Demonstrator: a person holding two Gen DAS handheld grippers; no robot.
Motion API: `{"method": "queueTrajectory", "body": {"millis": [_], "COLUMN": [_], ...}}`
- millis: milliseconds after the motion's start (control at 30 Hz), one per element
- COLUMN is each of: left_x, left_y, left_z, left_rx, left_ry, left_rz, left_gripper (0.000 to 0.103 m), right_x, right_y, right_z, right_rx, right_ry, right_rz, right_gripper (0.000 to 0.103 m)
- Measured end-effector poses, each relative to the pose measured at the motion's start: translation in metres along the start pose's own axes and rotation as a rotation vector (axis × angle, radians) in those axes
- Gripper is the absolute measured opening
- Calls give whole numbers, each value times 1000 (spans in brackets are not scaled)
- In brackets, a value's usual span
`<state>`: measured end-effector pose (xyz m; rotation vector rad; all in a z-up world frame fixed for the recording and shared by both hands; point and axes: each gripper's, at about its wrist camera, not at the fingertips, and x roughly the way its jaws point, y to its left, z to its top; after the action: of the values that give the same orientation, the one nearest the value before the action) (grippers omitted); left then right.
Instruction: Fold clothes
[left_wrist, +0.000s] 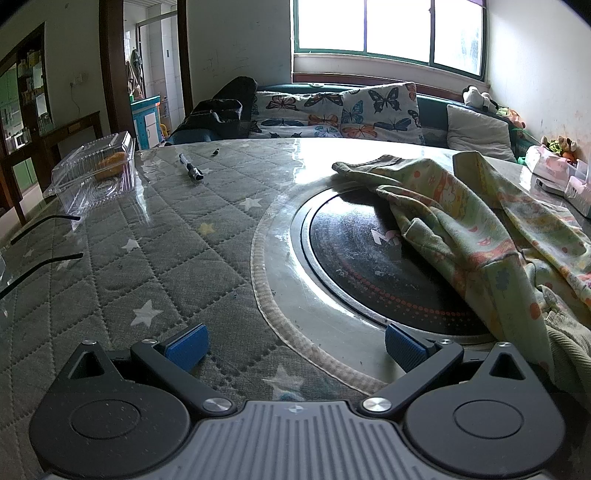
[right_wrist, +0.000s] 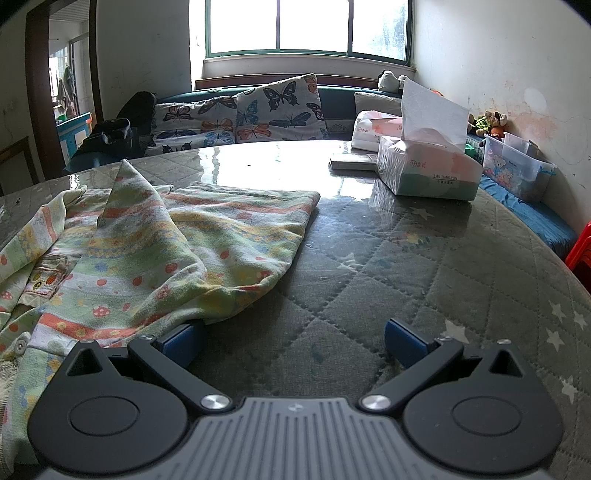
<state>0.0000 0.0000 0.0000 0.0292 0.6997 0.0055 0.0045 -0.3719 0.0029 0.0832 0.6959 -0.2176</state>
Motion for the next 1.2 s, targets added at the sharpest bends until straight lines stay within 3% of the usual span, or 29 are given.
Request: {"method": "queueTrajectory", "body": {"millis": [1200], "left_x": [1], "left_y": [-3], "left_z": [3], "left_rx": [-1], "left_ry": [15], "left_rz": [6], "left_gripper": [103], "right_x": [0], "right_y": [-1], "right_z": [1], "right_rx": [5], "right_ry": [3], "right_rz": [0], "right_gripper": [103]}}
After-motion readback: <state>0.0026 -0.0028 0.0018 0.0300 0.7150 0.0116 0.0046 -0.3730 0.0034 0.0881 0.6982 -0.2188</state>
